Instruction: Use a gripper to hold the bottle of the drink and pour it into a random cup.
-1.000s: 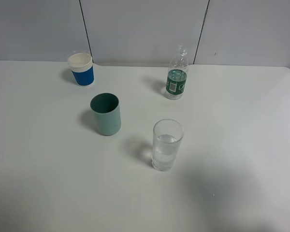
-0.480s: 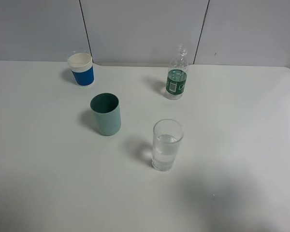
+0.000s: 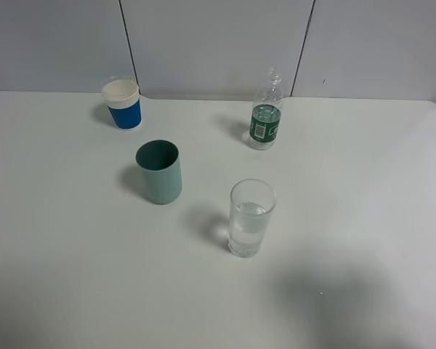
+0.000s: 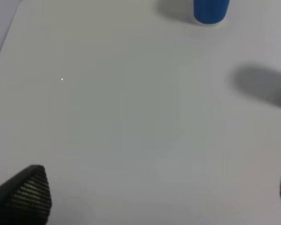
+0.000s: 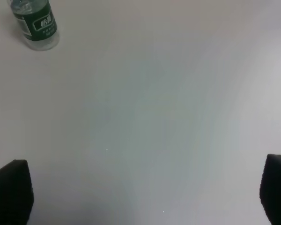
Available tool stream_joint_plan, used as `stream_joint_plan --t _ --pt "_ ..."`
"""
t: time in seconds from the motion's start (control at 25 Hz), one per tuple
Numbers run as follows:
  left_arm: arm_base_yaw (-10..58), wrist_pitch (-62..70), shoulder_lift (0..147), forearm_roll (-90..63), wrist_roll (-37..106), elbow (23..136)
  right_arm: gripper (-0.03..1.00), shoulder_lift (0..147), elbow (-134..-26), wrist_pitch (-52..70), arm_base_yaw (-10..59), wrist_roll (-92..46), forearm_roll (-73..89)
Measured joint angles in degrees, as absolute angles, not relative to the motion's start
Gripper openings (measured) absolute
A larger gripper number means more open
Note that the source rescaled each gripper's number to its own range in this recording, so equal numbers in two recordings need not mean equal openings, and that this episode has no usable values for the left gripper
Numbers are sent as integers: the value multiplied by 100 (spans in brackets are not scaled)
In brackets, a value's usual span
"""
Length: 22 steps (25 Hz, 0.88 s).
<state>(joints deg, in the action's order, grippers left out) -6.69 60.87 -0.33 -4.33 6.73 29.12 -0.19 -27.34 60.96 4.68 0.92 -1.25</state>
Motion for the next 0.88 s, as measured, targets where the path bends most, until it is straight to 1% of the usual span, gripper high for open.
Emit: stream_joint_plan --t 0.64,0.76,0.88 --pt "-669 6087 -33 -433 673 2912 100 -19 -2734 6096 468 94 -125" --pt "-669 6087 -33 -433 673 2912 100 -19 -2734 6096 398 94 -125" --pt "-669 6087 -33 -433 673 2912 100 -19 -2734 6096 173 94 -125"
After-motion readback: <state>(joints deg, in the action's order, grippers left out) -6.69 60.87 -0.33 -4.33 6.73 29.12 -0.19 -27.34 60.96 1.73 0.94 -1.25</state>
